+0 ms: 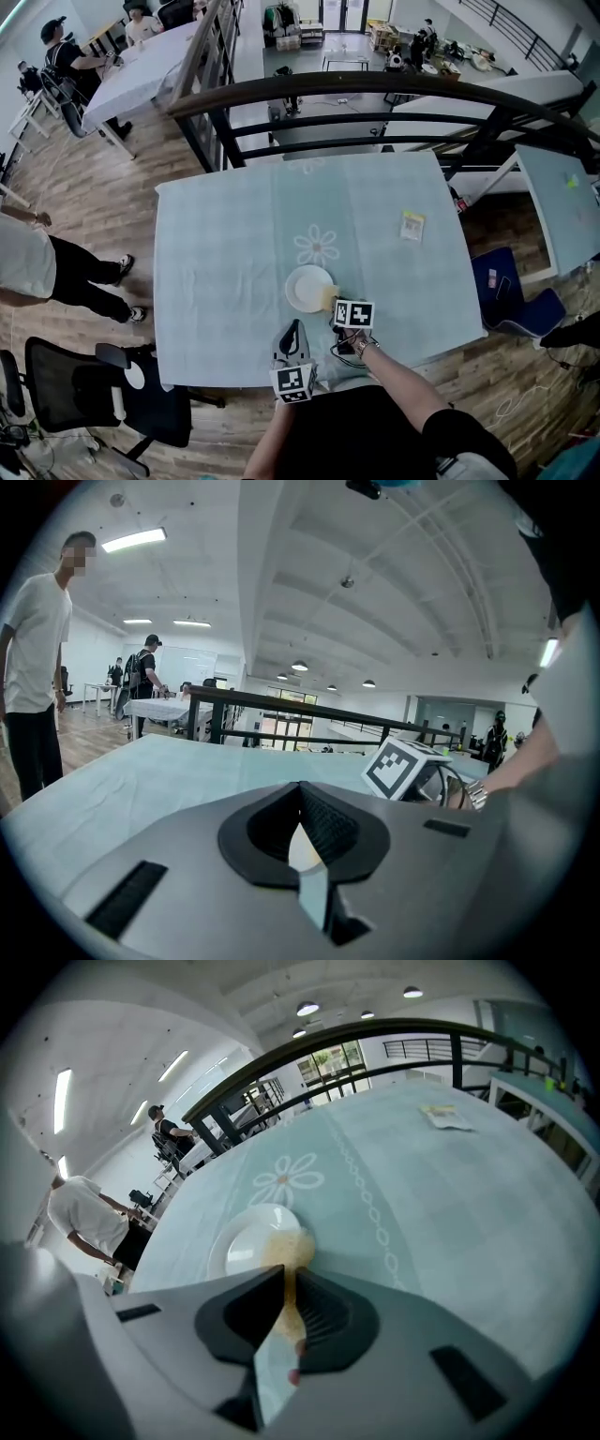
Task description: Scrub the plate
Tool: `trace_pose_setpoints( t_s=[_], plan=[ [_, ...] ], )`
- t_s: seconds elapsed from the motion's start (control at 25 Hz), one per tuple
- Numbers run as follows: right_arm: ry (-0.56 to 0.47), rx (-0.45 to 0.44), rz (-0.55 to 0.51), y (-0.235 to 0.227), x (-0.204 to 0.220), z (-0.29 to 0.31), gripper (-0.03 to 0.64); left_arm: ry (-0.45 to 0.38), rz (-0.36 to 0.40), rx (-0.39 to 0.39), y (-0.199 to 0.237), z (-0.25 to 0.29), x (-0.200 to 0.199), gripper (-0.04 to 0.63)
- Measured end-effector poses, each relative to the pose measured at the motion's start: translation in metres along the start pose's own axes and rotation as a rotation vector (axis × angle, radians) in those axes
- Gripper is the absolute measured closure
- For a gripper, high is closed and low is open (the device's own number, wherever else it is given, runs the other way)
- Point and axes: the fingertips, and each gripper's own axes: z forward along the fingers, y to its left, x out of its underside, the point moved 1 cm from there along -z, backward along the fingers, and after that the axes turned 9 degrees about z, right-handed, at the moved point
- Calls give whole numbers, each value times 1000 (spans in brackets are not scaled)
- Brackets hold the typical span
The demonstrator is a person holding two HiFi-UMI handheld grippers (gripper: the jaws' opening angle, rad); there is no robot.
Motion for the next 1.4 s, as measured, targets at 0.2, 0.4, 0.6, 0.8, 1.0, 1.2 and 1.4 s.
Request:
trace_pose_setpoints(
  t_s=[0.2, 0.4, 0.6, 0.8, 1.0, 1.2, 1.4],
  plan=[
    [-144, -6, -127, 17, -13, -35, 572, 9, 17, 45, 6, 3, 4, 584],
    [-292, -77, -293, 65, -12, -87, 572, -30, 35, 88, 20, -5, -14, 584],
    [-418, -146, -360, 115, -5, -140, 572, -80, 70, 129, 31, -24, -33, 584],
    [-497, -190, -378, 156, 6, -183, 572, -151, 107, 198, 30, -47, -63, 584],
    [-584, -190, -381, 181, 11, -207, 572, -188, 107, 208, 44, -63, -79, 584],
    [-631, -195, -320, 190, 22, -222, 574, -208, 133, 205, 57, -81, -88, 584],
    [-681, -216, -327, 207, 35, -236, 574, -220, 151, 187, 66, -104, -92, 584]
  ],
)
